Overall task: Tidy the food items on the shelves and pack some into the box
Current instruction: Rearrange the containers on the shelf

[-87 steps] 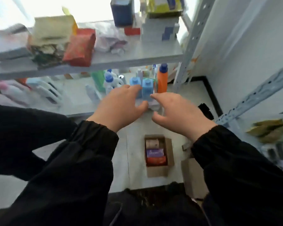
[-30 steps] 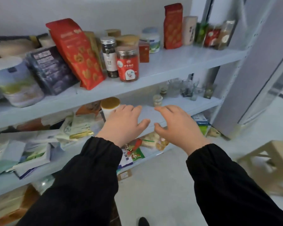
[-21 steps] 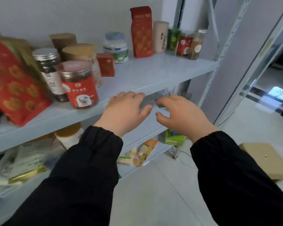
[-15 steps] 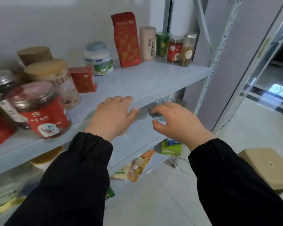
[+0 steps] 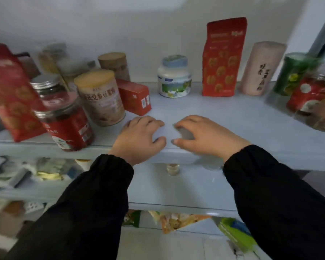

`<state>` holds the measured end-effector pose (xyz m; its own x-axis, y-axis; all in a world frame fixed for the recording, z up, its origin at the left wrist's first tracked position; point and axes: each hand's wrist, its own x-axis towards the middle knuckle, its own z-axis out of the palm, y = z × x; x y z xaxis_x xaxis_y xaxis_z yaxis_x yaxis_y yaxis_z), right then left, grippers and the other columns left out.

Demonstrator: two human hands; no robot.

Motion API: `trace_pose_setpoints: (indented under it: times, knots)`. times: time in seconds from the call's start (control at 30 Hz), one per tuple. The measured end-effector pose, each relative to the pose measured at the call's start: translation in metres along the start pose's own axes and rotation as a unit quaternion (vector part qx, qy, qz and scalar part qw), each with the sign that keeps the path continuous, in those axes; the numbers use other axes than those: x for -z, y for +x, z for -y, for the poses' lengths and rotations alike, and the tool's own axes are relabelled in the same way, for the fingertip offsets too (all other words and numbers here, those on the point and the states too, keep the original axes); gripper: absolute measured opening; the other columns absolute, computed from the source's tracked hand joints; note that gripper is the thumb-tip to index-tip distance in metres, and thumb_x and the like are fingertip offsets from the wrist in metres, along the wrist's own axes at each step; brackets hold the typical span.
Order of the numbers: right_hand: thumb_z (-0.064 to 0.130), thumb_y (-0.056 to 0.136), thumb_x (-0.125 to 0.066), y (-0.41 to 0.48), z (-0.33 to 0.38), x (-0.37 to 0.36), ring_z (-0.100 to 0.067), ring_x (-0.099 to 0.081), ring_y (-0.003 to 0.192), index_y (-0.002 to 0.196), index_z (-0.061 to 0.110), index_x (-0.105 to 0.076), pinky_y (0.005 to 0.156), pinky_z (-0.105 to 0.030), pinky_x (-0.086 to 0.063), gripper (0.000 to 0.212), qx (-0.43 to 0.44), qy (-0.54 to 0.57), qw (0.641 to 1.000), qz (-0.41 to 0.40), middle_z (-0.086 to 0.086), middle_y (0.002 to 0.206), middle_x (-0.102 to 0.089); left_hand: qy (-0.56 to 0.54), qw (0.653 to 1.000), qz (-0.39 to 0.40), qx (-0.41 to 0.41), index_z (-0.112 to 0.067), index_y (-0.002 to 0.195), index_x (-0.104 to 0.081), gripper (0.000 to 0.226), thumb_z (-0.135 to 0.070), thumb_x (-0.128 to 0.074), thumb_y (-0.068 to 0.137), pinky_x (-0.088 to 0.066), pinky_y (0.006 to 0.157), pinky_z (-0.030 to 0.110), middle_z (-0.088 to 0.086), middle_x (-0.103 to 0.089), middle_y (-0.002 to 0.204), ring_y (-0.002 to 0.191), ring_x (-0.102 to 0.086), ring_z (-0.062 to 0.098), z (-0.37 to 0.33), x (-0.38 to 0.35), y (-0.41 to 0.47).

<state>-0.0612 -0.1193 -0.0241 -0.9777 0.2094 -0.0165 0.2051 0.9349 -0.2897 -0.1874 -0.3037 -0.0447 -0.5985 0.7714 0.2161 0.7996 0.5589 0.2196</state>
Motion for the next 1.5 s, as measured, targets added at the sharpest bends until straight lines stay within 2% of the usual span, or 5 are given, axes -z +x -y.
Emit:
trace_pose_setpoints:
  times: [0.17,0.4,0.73,1.27,1.5]
  knots:
    - [0.073,0.092,-0.055,0.051,-0.033,0.037,-0.015,-0.017,0.157,0.161,0.042,-0.028,0.126,-0.033,-0.014,0.080,0.085,-0.061,0.984,0.146,0.008,0.171,-0.019,-0.009,0.999,0.021,0.039,-0.035,0.141,-0.058,0.070,-0.063,-0.037,0.081,-0.037,0.117,0.047,-0.006,-0.055,0.143,0.137,-0.045,0.023,-0.002,0.002,0.001]
    - [0.067,0.096,-0.054,0.084,-0.086,0.026,-0.011,-0.028,0.153,0.155,0.040,-0.044,0.125,-0.031,-0.020,0.065,0.098,0.009,0.994,0.047,0.010,0.167,-0.032,-0.005,0.994,0.051,0.099,-0.038,0.130,-0.057,0.042,-0.050,-0.051,0.090,-0.042,0.108,0.040,-0.005,-0.052,0.126,0.125,-0.049,0.025,-0.013,0.005,0.015]
    - [0.045,0.093,-0.064,0.085,-0.104,0.035,0.016,-0.061,0.097,0.092,0.039,-0.077,0.085,-0.013,-0.046,0.015,0.072,0.193,0.977,-0.055,0.043,0.093,-0.066,0.023,0.990,-0.123,0.064,-0.012,0.148,-0.042,0.053,-0.030,-0.051,0.099,-0.045,0.092,0.049,0.021,-0.049,0.132,0.115,-0.052,0.045,-0.062,0.026,0.156]
    - [0.013,0.098,-0.063,0.076,-0.132,0.038,0.000,-0.062,0.084,0.091,0.014,-0.075,0.073,-0.006,-0.042,0.014,0.040,0.322,0.934,-0.148,0.005,0.095,-0.074,-0.136,0.965,-0.138,0.178,-0.018,0.111,-0.045,0.044,-0.051,-0.065,0.090,-0.040,0.081,0.037,0.010,-0.040,0.111,0.086,-0.052,0.035,-0.072,0.024,0.220]
    - [0.042,0.082,-0.060,0.083,-0.132,0.051,-0.012,-0.066,0.086,0.072,0.038,-0.073,0.085,-0.036,-0.053,0.017,-0.029,0.515,0.791,-0.328,0.006,0.089,-0.072,-0.272,0.936,-0.213,0.074,-0.026,0.109,-0.063,0.035,-0.032,-0.079,0.079,-0.032,0.076,-0.004,0.000,-0.050,0.119,0.090,-0.054,0.002,-0.075,0.009,0.159]
